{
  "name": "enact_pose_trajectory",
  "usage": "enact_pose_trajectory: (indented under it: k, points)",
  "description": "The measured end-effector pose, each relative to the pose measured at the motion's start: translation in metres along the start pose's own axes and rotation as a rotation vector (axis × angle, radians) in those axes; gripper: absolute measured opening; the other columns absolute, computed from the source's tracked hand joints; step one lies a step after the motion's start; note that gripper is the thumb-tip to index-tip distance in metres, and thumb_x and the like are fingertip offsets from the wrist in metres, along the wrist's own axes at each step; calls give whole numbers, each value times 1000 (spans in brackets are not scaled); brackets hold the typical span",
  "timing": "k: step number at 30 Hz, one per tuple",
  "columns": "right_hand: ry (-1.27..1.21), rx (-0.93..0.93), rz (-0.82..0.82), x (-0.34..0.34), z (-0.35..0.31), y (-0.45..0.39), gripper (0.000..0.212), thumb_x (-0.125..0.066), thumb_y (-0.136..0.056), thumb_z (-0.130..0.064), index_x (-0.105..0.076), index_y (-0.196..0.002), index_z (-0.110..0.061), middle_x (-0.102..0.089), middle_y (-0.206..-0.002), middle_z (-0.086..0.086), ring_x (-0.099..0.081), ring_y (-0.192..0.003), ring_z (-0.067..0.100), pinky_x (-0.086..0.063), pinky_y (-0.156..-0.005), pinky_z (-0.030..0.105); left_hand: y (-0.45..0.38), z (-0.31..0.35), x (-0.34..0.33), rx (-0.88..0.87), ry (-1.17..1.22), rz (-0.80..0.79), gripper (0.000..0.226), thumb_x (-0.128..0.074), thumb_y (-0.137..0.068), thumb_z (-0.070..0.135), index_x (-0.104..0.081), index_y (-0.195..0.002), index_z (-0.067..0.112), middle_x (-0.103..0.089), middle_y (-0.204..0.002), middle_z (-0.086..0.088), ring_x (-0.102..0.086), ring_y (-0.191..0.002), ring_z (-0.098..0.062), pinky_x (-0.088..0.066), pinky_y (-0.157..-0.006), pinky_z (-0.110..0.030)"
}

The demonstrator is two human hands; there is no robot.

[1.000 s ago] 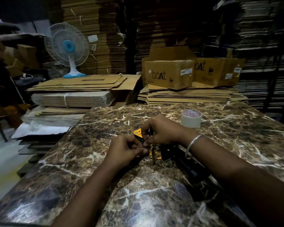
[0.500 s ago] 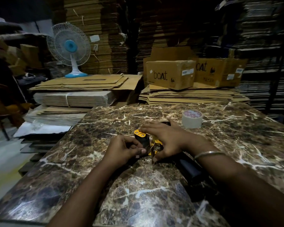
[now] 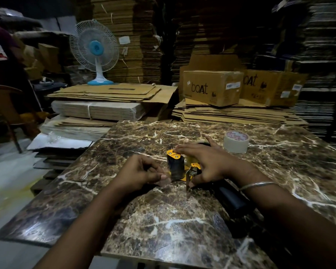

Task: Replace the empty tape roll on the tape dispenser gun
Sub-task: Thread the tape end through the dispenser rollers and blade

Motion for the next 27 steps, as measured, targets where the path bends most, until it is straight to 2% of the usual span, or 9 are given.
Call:
enact_pose_trajectory:
  k: [5,10,13,17,20,21,24,27]
  points:
    - [-26,-5,12,0,1,0,105,-77,-67,-63,-22,-155,-45,-20,-165,-18,-15,-153,8,17,-116,65,-12,-3,14,-33,-83,-125,10,-85,-67,4,-77,-71,9,-76,-66,-10,-71,-61,-18,-58,-59,-28]
    - [-49,-1,23,1,1,-1,104,-78,-66,-62,-24,-154,-45,-22,-165,-18,-17,-152,7,19,-115,62,-23,-9,34,-19,-99,-110,15,-85,-63,14,-76,-74,8,-76,-70,-9,-71,-62,-15,-57,-59,-23]
    - [-40,5,28,1,1,-1,105,-77,-65,-64,-25,-155,-44,-23,-165,-17,-17,-152,7,19,-116,62,-36,-3,32,-68,-157,-144,10,-81,-70,1,-75,-74,7,-75,-67,-6,-71,-63,-13,-57,-60,-20]
    - [-33,-2,33,-1,3,-2,107,-75,-63,-67,-24,-154,-45,-22,-165,-18,-14,-152,5,18,-116,62,-50,4,27,-103,-237,-190,10,-75,-77,-8,-72,-78,2,-72,-77,-22,-69,-73,-24,-58,-67,-23]
    - [-39,-8,44,-2,5,-2,107,-76,-62,-68,-23,-153,-48,-23,-164,-20,-15,-151,4,14,-117,62,-47,3,28,-119,-221,-228,14,-73,-77,-12,-71,-74,2,-69,-74,-24,-66,-67,-22,-56,-65,-22]
    - [-39,-7,47,-3,5,-3,107,-76,-61,-69,-23,-153,-48,-23,-163,-21,-15,-151,3,14,-117,61,-45,1,29,-115,-213,-245,15,-73,-77,-12,-71,-73,2,-70,-71,-23,-67,-66,-20,-55,-64,-22]
    - [-29,-9,49,-2,5,-3,107,-75,-62,-69,-23,-153,-48,-23,-164,-20,-17,-151,4,14,-117,59,-43,-2,33,-87,-187,-269,18,-74,-76,-12,-72,-72,5,-72,-63,-3,-67,-59,-10,-55,-60,-20]
    - [-11,-5,51,-2,4,-3,108,-75,-63,-70,-22,-153,-48,-23,-164,-19,-16,-152,5,15,-117,58,-43,-2,33,-77,-184,-242,16,-74,-75,-13,-72,-73,3,-72,-62,-2,-67,-58,-10,-55,-60,-20]
Point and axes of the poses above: each hand's wrist, its own y-axis away from the middle knuckle, its own x-axis out of the back of the hand, z = x × y, the point moved 6 cm from there along -y, towards the middle knuckle
